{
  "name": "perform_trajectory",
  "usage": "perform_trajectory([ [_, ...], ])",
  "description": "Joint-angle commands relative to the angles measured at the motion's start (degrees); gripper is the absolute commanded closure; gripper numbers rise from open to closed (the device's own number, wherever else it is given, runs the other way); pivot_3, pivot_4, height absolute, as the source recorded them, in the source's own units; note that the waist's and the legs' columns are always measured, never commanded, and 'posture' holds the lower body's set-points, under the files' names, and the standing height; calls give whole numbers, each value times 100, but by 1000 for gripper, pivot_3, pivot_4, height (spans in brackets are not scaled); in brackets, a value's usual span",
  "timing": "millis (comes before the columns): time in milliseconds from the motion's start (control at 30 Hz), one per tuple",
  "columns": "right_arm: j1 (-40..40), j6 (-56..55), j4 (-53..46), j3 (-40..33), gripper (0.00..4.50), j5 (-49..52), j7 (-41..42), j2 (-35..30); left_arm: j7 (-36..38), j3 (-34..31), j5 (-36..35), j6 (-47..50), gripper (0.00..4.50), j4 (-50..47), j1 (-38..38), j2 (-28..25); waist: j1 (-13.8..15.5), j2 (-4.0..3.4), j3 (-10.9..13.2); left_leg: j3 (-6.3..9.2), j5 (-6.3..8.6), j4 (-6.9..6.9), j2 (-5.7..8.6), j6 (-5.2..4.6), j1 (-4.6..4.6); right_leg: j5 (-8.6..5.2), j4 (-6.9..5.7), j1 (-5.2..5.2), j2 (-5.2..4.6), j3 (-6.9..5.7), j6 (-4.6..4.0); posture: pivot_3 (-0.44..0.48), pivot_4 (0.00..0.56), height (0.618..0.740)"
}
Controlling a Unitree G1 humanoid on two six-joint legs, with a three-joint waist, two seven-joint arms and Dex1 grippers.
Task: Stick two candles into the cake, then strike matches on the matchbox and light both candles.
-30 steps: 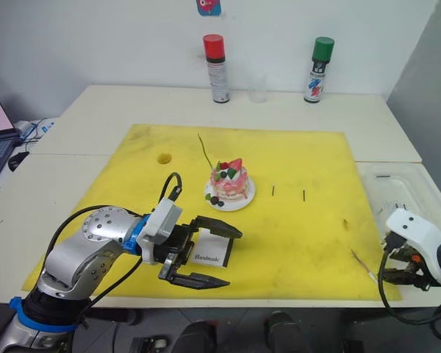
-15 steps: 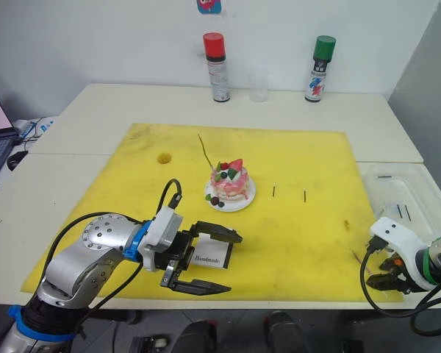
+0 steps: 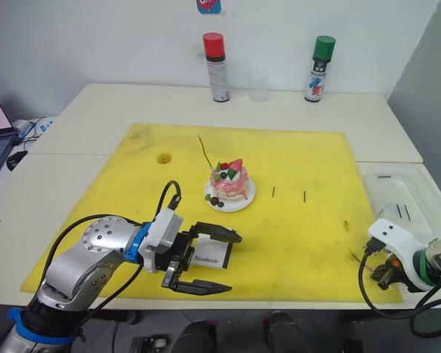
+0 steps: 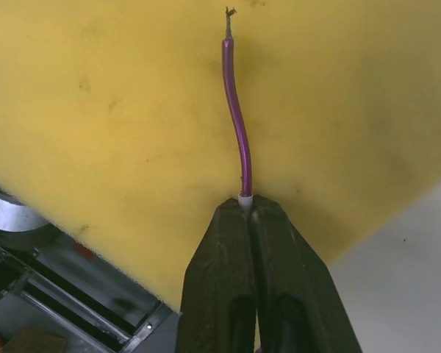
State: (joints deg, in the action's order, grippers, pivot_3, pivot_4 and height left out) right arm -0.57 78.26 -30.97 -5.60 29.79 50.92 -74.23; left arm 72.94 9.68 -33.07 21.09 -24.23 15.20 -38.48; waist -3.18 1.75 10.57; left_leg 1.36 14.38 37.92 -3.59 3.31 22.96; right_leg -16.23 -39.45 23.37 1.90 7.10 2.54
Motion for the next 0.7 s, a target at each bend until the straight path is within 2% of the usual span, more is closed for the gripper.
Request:
perform_trajectory([
  [33,-14,12,65,-75,4458,166,135,-153,-29,-23,3,-94,0,-105,-38,9,0,0,0,0,0,0,0,0,0,0,0,0,0,0,0,0,150,704],
  [200,-607,-30,338,-268,4458,512,539,-403,-118,-184,-46,-21,0,37,-9,-15,-9,-6,3,-4,0,2,0,0,0,0,0,1,0,4,-1,0,150,704],
  [300,-1479,22,453,-241,4458,909,729,-243,-229,-308,-123,82,0,110,8,-30,-32,-25,15,-10,0,3,-2,0,-3,1,-2,5,0,7,1,0,150,704],
  [400,-2504,-119,430,-170,4458,1120,363,605,-443,-515,-268,288,0,97,-9,-41,-40,-23,17,-7,0,2,-9,0,-5,1,-3,7,4,2,1,0,150,704],
  [500,-3208,-447,368,-359,4458,1162,-490,2090,-669,-789,-497,578,0,39,-50,-88,-73,-20,19,-5,0,0,-9,0,-1,3,-3,9,6,2,5,0,150,704],
  [533,-3294,-696,337,-457,4458,1136,-775,2622,-744,-876,-568,667,0,38,-58,-97,-68,-21,19,-4,0,-4,-7,0,4,18,-2,12,6,3,31,0,150,704],
  [633,-3241,-2103,180,-376,4458,772,-1544,4186,-921,-1102,-507,662,0,129,-90,-158,-58,-22,20,3,0,-6,-5,0,16,20,-4,20,6,-4,33,0,150,704],
  [700,-3168,-2648,221,-119,4458,553,-1832,4830,-1033,-1218,-408,595,0,209,-107,-171,-27,-27,19,8,0,-5,-5,0,49,19,-5,49,6,-10,32,0,150,704],
])
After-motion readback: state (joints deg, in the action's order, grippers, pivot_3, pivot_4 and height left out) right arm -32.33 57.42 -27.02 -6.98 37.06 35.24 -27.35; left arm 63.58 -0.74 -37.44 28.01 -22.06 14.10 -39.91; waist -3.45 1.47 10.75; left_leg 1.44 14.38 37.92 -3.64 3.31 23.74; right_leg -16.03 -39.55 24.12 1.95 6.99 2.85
